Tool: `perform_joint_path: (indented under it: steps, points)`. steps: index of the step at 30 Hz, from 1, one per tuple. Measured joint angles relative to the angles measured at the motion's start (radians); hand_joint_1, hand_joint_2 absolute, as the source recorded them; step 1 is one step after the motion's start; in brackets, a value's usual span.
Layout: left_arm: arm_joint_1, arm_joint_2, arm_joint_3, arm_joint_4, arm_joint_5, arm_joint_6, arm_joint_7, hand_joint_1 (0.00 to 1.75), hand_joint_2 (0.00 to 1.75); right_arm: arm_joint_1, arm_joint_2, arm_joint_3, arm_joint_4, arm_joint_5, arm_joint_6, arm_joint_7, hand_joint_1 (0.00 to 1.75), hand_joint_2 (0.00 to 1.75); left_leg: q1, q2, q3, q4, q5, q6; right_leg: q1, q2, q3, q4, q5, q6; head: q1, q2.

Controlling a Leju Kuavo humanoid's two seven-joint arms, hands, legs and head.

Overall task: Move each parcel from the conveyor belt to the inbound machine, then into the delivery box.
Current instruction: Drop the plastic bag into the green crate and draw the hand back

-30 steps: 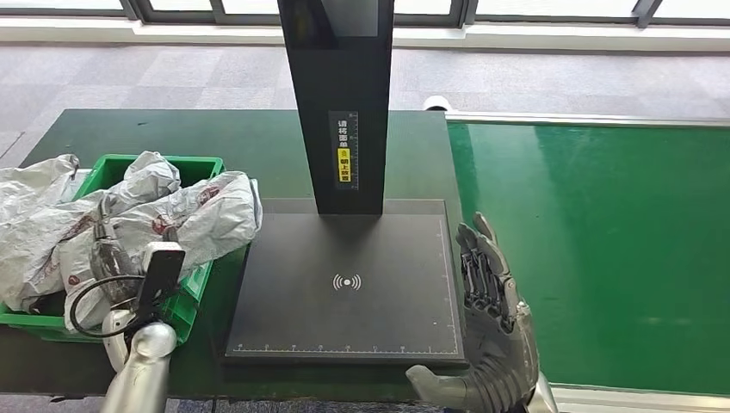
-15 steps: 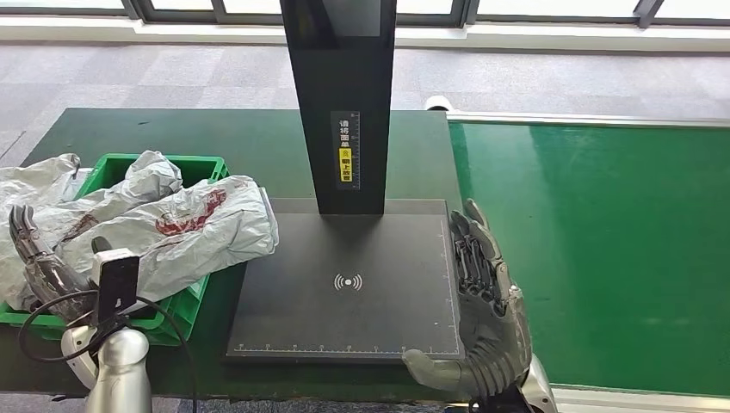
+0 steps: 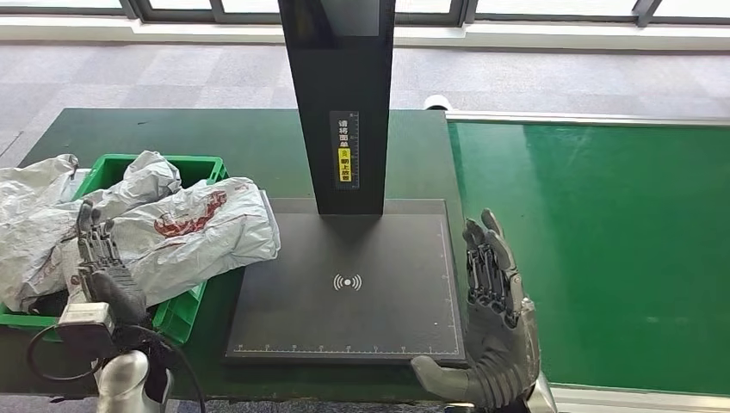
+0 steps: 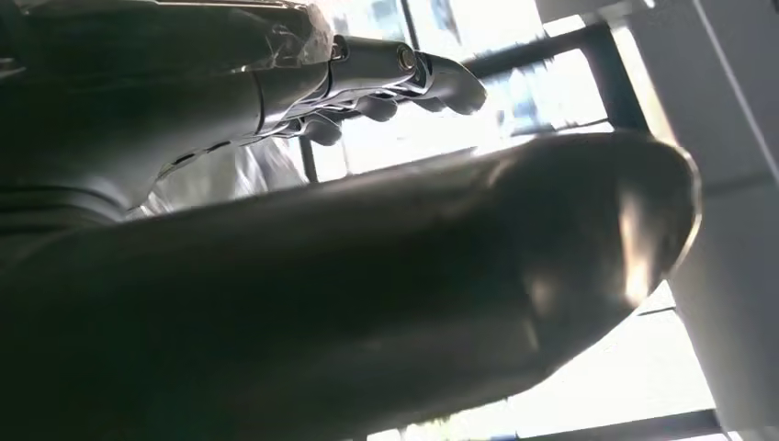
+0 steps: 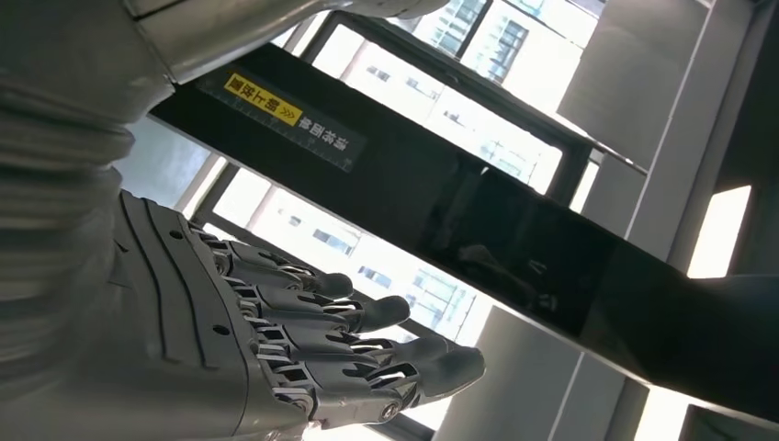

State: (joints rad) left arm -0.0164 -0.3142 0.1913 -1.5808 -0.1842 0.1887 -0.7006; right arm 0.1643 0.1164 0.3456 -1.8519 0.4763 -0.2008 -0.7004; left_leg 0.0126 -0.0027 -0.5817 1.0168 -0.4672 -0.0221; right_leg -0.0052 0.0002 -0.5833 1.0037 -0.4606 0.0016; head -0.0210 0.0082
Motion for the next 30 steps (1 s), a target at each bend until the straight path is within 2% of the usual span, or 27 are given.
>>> perform_joint_path:
  steps: [5,11,15,19,23,26,30]
  points:
    - [0.053,0.038,-0.115,-0.093,0.005,-0.053,-0.004,0.00,0.00,0.012,-0.007,0.000,-0.011,-0.035,0.000,0.000,0.00,1.75,0.000,0.000,0.000,0.000,0.000,0.000,0.000,0.000,0.000,0.000,-0.001,0.000,0.000,0.000]
    - [0.074,0.055,-0.162,-0.135,0.006,-0.055,-0.004,0.00,0.00,0.016,-0.012,0.000,-0.013,-0.037,0.000,0.000,0.00,1.75,0.000,0.000,0.000,0.000,0.000,0.000,0.000,0.000,0.000,0.000,0.000,0.000,0.000,0.000]
    - [0.080,0.061,-0.176,-0.147,0.006,-0.056,-0.004,0.00,0.00,0.017,-0.012,0.000,-0.015,-0.037,0.000,0.000,0.00,0.00,0.000,0.000,0.000,0.000,0.000,0.000,0.000,0.000,0.000,0.000,0.000,0.000,0.000,0.000]
    - [0.080,0.086,-0.217,-0.173,0.006,-0.078,-0.004,0.00,0.00,0.017,-0.012,-0.006,-0.021,-0.037,0.012,0.000,0.00,0.00,0.000,0.000,0.000,0.000,0.000,0.000,0.000,0.000,0.000,0.000,0.000,0.000,0.000,0.000]
    - [0.076,0.142,-0.323,-0.229,0.019,-0.068,-0.004,0.00,1.75,0.016,-0.011,-0.019,-0.038,-0.058,0.031,0.000,0.00,0.00,0.000,0.000,0.000,0.000,0.000,0.000,0.000,0.000,0.000,0.000,0.000,0.000,0.000,0.000]
    - [0.074,0.180,-0.385,-0.282,0.052,-0.084,-0.004,0.00,1.75,0.011,-0.018,-0.019,-0.043,-0.076,0.013,0.000,0.00,0.00,0.000,0.000,0.000,0.000,0.000,0.000,0.000,0.000,0.000,0.000,-0.001,0.000,0.000,0.000]
    - [0.073,0.199,-0.407,-0.339,0.106,-0.193,-0.004,0.00,1.75,-0.004,-0.030,-0.019,-0.043,-0.069,-0.028,0.000,0.00,0.00,0.000,0.000,0.000,0.000,0.000,0.000,0.000,0.000,0.000,0.000,-0.001,0.000,0.000,0.000]
